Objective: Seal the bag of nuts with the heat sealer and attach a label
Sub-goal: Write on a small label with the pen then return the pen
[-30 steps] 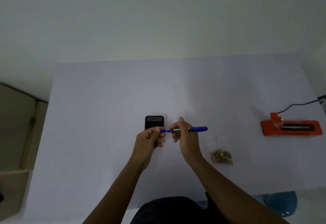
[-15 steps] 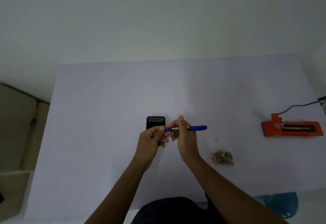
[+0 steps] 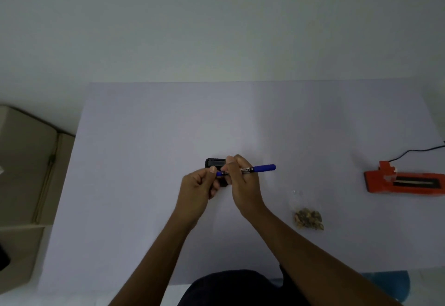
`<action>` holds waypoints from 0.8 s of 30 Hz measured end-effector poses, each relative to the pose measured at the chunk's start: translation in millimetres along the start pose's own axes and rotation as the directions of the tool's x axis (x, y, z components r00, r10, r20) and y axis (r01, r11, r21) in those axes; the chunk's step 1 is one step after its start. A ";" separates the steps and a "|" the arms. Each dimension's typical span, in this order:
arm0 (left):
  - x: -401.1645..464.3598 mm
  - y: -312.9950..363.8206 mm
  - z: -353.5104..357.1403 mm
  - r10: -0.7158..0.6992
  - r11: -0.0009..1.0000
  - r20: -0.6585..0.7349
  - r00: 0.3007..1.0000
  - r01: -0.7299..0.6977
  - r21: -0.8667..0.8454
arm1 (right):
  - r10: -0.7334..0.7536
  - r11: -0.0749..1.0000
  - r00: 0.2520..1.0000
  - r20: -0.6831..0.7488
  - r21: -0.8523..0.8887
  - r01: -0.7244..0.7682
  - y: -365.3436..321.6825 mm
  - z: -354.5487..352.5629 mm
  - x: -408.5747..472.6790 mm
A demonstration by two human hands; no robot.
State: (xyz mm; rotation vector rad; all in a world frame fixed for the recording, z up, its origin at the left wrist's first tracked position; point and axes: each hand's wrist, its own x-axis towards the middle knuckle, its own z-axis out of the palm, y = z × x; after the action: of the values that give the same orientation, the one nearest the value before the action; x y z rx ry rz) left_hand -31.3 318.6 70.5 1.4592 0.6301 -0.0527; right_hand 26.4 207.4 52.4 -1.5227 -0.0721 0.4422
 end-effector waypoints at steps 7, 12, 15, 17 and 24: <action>47.8 -6.9 -65.4 0.324 0.767 -0.216 0.921 -0.122 0.630 | 0.184 0.949 0.976 -0.113 -0.237 -0.206 56.5 -25.2 16.1; 66.9 -40.3 -61.5 0.303 0.595 -0.089 0.949 -0.116 0.795 | 0.294 0.847 0.933 -0.208 -0.395 -0.355 88.9 -37.4 9.2; 72.7 -55.8 -43.4 0.314 0.529 -0.051 0.948 -0.130 0.839 | 0.317 0.832 0.930 -0.187 -0.415 -0.368 98.5 -31.4 5.6; 78.0 -63.6 -31.5 0.275 0.563 -0.076 0.958 -0.096 0.821 | 0.317 0.836 0.930 -0.186 -0.407 -0.367 105.7 -27.7 4.9; 71.7 -88.2 0.7 -0.097 0.910 -0.178 0.979 0.160 0.383 | 0.321 0.895 0.923 -0.211 -0.253 -0.368 112.5 -16.7 18.5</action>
State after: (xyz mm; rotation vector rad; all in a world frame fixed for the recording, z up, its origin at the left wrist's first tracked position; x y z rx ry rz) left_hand -6.5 329.8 -39.9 1.8231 0.8810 -0.1802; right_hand 22.4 195.9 -62.1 -1.8648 0.2812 0.6075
